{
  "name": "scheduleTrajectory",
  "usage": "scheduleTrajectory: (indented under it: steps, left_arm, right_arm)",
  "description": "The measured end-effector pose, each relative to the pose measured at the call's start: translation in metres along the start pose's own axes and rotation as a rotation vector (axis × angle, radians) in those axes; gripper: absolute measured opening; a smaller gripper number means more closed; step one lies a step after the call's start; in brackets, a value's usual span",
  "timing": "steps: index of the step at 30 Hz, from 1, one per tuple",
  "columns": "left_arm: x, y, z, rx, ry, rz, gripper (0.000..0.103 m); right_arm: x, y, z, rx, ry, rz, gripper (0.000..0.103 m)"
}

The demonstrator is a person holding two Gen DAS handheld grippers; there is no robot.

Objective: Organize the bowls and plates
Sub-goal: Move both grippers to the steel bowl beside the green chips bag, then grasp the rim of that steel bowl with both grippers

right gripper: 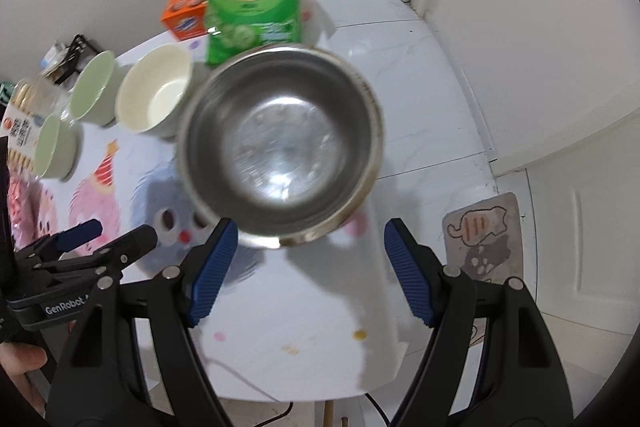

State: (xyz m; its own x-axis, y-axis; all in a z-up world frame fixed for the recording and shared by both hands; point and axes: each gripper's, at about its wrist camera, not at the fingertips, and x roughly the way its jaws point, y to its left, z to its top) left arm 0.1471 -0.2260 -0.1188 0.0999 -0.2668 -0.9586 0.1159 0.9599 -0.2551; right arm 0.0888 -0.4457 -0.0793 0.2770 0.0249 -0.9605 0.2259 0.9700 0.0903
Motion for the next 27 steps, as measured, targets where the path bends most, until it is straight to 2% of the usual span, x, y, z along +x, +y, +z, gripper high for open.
scheduleTrajectory:
  steps: [7,12,14,18,22,24,26,27]
  left_arm:
    - [0.021,-0.007,0.021,-0.081,0.015,-0.003,0.103]
    - [0.030,-0.011,0.027,-0.096,-0.001,0.014,0.101]
    - [0.036,-0.011,0.028,-0.108,0.007,0.007,0.096]
    - [0.049,-0.008,0.028,-0.143,0.045,-0.007,0.059]
    - [0.055,-0.010,0.031,-0.141,0.058,-0.036,0.045]
    - [0.056,-0.013,0.032,-0.128,0.059,-0.046,0.037]
    - [0.057,-0.017,0.035,-0.118,0.061,-0.056,0.029]
    - [0.056,-0.019,0.035,-0.116,0.063,-0.060,0.025]
  right_arm:
    - [0.027,-0.030,0.014,0.052,0.027,0.000,0.076]
    - [0.047,-0.050,0.021,0.111,0.053,0.026,0.076]
    - [0.053,-0.057,0.022,0.140,0.066,0.032,0.076]
    - [0.062,-0.062,0.027,0.172,0.075,0.067,0.076]
    - [0.067,-0.057,0.030,0.153,0.082,0.067,0.066]
    - [0.070,-0.057,0.032,0.157,0.092,0.070,0.056]
    - [0.074,-0.055,0.033,0.150,0.116,0.094,0.032]
    - [0.076,-0.054,0.033,0.146,0.124,0.092,0.029]
